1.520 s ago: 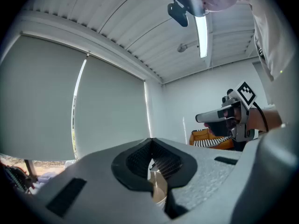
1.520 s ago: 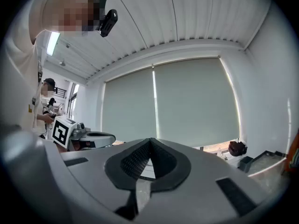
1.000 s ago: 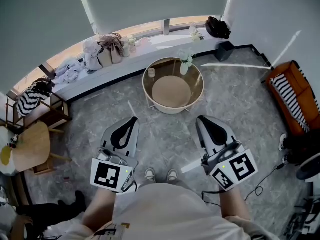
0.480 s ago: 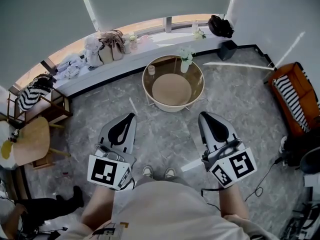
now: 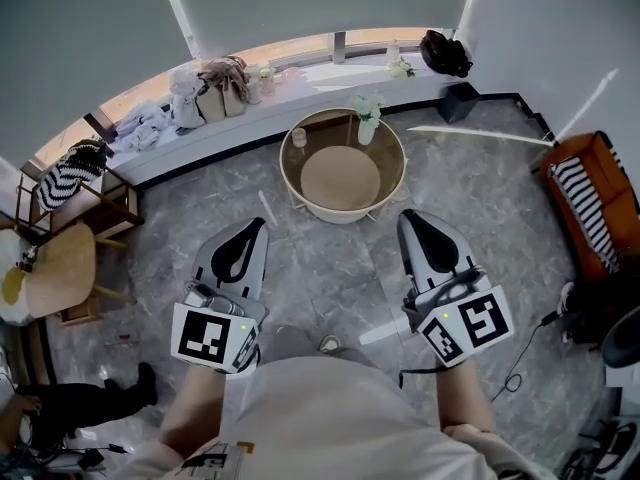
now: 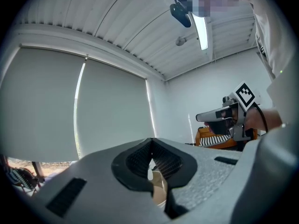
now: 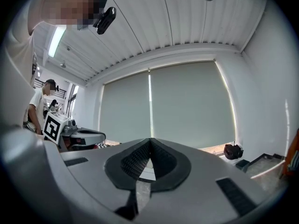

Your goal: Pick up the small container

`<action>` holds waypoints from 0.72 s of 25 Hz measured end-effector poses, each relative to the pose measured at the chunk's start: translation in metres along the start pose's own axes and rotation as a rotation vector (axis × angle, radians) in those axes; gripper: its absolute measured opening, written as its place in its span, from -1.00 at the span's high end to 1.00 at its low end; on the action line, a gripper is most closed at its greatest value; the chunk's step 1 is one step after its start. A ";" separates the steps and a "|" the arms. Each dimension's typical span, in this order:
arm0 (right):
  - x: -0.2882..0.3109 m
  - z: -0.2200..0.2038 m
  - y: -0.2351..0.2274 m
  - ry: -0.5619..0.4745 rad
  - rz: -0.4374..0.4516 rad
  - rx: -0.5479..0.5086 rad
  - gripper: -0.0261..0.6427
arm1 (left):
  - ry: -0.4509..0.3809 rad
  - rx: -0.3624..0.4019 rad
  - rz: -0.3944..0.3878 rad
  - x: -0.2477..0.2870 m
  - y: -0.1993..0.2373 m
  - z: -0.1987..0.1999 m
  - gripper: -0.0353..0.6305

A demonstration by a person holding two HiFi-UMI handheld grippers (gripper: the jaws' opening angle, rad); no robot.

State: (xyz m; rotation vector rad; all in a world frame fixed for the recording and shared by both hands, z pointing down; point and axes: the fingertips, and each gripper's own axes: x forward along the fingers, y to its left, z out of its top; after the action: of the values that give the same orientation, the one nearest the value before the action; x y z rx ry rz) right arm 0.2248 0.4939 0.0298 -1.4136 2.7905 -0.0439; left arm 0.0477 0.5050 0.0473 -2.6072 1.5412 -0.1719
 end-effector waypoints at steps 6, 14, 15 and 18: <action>0.001 -0.011 -0.006 0.006 0.033 0.001 0.90 | 0.017 0.003 0.032 0.004 -0.004 -0.008 0.87; 0.018 -0.025 -0.011 0.001 0.044 -0.009 0.90 | 0.008 0.010 0.047 0.015 0.004 -0.023 0.87; 0.020 -0.027 -0.012 0.001 0.042 -0.013 0.90 | 0.004 0.006 0.051 0.017 0.007 -0.025 0.87; 0.029 -0.035 -0.016 0.013 0.025 -0.028 0.90 | -0.004 0.001 0.051 0.026 0.019 -0.032 0.87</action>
State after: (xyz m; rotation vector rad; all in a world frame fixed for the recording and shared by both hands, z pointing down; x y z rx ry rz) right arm 0.2191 0.4616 0.0648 -1.3892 2.8299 -0.0148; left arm 0.0385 0.4719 0.0771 -2.5623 1.6046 -0.1635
